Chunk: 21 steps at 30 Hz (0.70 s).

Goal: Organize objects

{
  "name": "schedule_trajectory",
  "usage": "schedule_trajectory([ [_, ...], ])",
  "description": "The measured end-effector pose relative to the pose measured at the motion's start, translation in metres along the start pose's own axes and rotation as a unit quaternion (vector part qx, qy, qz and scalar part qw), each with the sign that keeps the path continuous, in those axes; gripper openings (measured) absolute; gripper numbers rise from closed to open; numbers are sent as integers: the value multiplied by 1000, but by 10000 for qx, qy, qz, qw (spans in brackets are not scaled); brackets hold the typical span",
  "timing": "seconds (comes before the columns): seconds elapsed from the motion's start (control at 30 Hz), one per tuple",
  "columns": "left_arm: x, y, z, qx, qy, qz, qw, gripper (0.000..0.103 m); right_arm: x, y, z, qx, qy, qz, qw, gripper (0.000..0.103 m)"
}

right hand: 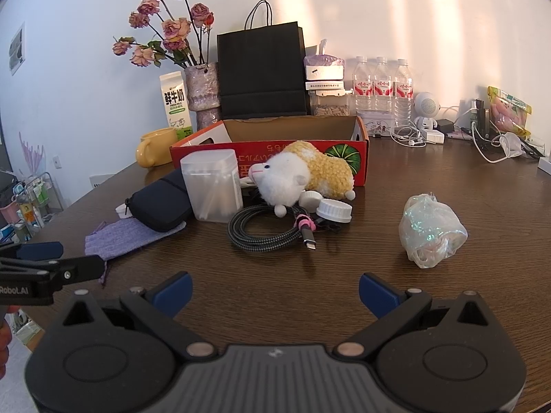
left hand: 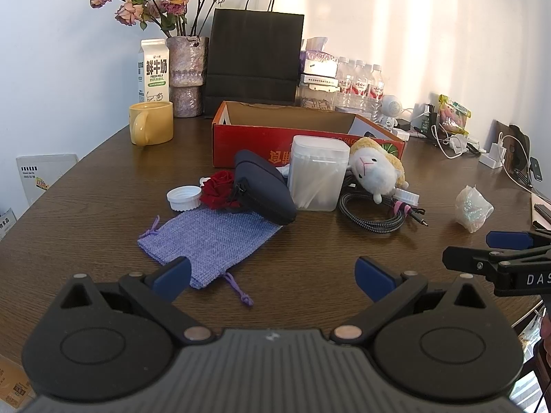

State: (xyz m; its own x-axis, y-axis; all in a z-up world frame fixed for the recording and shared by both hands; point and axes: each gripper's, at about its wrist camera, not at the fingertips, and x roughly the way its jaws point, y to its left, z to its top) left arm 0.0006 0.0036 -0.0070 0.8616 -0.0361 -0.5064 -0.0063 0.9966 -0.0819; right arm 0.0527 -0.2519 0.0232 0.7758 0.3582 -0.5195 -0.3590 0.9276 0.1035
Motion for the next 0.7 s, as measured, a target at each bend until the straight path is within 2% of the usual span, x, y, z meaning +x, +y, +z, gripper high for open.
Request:
schedule_trajectory([
  [0.37, 0, 0, 0, 4, 3, 5, 10000, 103, 2, -5, 0, -13, 6, -58, 10000, 103],
  [0.7, 17, -1, 9, 16, 58, 123, 9999, 103, 0, -29, 10, -240, -251, -435, 9984, 103],
])
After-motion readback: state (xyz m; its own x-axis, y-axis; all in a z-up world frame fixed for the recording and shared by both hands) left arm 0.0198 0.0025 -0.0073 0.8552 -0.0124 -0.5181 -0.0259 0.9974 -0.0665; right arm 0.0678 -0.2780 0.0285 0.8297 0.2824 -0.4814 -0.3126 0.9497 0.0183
